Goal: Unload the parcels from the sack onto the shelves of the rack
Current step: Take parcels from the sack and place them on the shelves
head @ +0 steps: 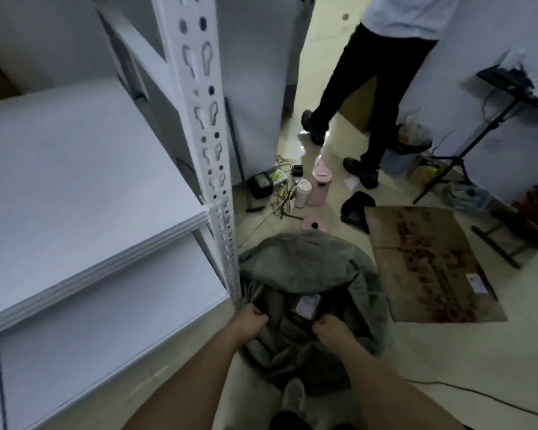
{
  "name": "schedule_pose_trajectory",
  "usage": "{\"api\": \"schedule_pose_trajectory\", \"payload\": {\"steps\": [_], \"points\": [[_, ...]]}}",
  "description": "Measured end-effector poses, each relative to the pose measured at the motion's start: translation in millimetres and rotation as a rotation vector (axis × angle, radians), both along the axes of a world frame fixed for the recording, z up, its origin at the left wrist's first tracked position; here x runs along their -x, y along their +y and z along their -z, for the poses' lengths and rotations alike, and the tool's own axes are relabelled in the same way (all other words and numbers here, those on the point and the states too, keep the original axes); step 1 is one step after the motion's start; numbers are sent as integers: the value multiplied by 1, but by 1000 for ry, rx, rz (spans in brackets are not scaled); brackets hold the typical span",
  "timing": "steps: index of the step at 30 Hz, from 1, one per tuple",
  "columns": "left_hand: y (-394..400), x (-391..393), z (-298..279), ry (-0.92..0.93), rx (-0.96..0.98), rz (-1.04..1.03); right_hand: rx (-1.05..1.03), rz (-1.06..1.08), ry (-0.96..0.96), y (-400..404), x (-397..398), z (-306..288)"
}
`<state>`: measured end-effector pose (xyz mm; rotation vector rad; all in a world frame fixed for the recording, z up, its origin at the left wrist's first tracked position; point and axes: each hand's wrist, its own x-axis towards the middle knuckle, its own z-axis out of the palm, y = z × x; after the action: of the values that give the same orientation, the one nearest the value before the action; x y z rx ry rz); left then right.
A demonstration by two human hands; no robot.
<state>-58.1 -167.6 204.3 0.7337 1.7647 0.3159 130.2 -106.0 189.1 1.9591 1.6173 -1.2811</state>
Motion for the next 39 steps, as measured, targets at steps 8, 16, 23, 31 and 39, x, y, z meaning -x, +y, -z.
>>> {"api": "schedule_pose_trajectory", "payload": {"steps": [8,16,23,31,39], "points": [[67,-44,155,19,35,100,-15,210,-23,46,-49,173],[98,-67,355,40,-71,158,-104,317,-92,78,-60,386],[101,-57,465,50,-128,118,-134,406,-213,91,-66,497],[94,-49,505,65,-146,122,-164,487,-234,113,-62,539],[89,-48,517,51,-159,124,-214,564,-229,119,-67,554]]}}
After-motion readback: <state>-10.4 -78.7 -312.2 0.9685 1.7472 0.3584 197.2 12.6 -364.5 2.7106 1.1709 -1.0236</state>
